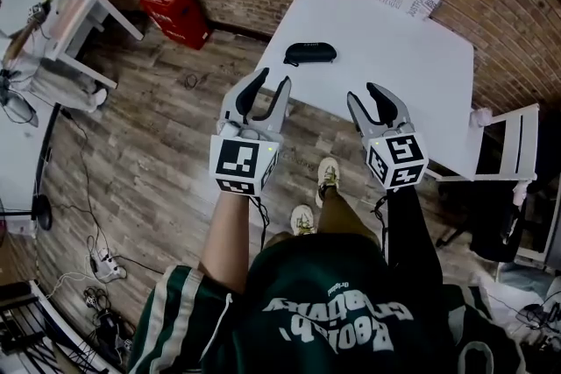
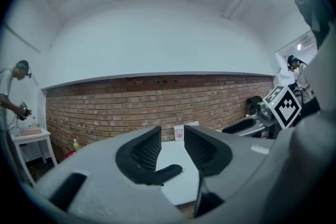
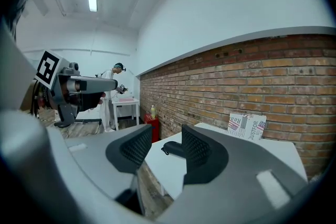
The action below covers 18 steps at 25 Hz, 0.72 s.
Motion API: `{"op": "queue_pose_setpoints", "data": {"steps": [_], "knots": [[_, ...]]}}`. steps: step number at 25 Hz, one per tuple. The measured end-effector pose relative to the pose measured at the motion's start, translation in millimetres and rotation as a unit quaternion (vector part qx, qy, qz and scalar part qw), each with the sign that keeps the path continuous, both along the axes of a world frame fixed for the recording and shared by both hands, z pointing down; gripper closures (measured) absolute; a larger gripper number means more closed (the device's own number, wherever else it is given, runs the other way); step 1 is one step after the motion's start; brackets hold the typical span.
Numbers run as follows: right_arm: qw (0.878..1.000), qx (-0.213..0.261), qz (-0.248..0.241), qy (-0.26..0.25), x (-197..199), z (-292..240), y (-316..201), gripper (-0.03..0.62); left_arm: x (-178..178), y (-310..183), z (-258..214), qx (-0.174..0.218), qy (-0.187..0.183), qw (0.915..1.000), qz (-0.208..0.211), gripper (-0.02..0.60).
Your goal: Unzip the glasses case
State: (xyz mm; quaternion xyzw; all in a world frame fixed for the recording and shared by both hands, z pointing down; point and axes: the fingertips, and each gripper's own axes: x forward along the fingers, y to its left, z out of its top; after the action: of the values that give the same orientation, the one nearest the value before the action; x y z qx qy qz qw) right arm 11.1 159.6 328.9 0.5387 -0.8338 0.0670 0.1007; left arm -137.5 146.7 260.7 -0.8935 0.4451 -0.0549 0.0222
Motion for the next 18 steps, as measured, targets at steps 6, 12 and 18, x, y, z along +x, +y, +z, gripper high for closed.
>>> {"op": "queue_pose_setpoints", "data": {"steps": [6,12,18], "knots": [[1.0,-0.021,-0.007,-0.013,11.7,23.5,-47.8,0.402,20.0,-48.0,21.7,-0.018,-0.013,0.9997,0.008,0.443],[0.998,-0.051,-0.016,-0.019,33.0,48.0,-117.2,0.402,56.0,-112.3,47.6,-0.043,-0.027,0.9985,0.02,0.443],[0.992,-0.117,-0.051,-0.019,44.4,93.9,-174.4,0.396,89.3,-172.0,85.5,-0.08,-0.055,0.9947,0.033,0.459]]}}
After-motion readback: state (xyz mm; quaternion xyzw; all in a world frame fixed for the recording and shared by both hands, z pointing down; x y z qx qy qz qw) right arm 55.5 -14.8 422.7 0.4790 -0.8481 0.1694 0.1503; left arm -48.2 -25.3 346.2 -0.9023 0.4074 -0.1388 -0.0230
